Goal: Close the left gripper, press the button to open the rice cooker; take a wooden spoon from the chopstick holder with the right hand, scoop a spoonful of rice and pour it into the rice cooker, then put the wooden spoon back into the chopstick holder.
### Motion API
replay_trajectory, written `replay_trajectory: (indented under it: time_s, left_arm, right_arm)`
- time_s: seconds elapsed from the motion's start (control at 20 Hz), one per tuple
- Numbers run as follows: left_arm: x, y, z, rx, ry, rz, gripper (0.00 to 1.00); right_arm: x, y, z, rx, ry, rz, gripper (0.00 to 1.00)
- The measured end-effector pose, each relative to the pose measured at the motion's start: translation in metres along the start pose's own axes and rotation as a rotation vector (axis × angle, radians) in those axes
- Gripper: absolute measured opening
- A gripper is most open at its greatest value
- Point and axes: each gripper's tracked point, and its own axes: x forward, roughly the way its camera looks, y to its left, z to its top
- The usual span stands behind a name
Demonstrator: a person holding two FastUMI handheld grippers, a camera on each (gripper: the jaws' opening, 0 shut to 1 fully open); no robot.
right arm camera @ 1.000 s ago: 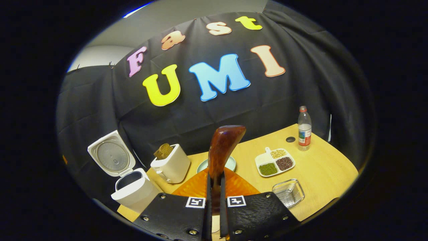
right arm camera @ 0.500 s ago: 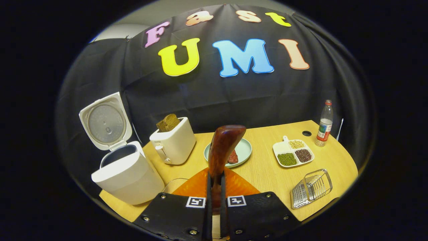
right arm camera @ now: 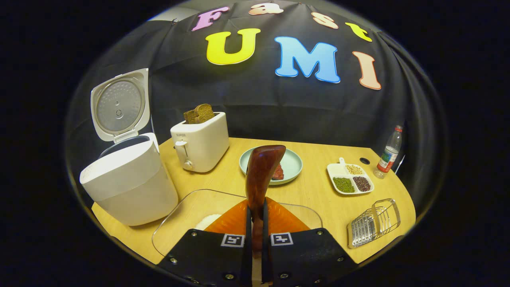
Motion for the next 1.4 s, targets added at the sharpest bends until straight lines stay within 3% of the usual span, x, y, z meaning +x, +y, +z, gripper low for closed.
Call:
replay_trajectory:
  time_s: [0.3,0.45,0.65,0.8,1.05,1.4]
  left_arm:
    - [-0.004,0.002,0.004,-0.014,-0.008,-0.002,0.98]
    - [-0.008,0.001,0.006,-0.016,-0.012,-0.005,0.94]
    - [-0.013,-0.003,0.01,-0.015,-0.016,-0.008,0.96]
    - [-0.018,-0.006,0.014,-0.03,-0.025,-0.012,0.98]
    - [-0.022,-0.005,0.011,-0.038,-0.021,-0.014,0.94]
    - [-0.021,0.016,0.006,-0.033,-0.022,0.006,0.98]
  right_arm:
    - [-0.012,0.023,-0.007,0.23,0.069,0.108,0.1]
    - [-0.014,0.006,-0.012,0.455,0.127,0.12,0.1]
    - [-0.018,-0.021,-0.011,0.769,0.155,0.162,0.1]
    - [-0.025,-0.037,-0.001,0.812,0.132,0.155,0.1]
    - [-0.044,-0.03,0.045,0.915,0.074,0.244,0.1]
    - [-0.055,0.012,0.104,0.97,0.021,0.358,0.1]
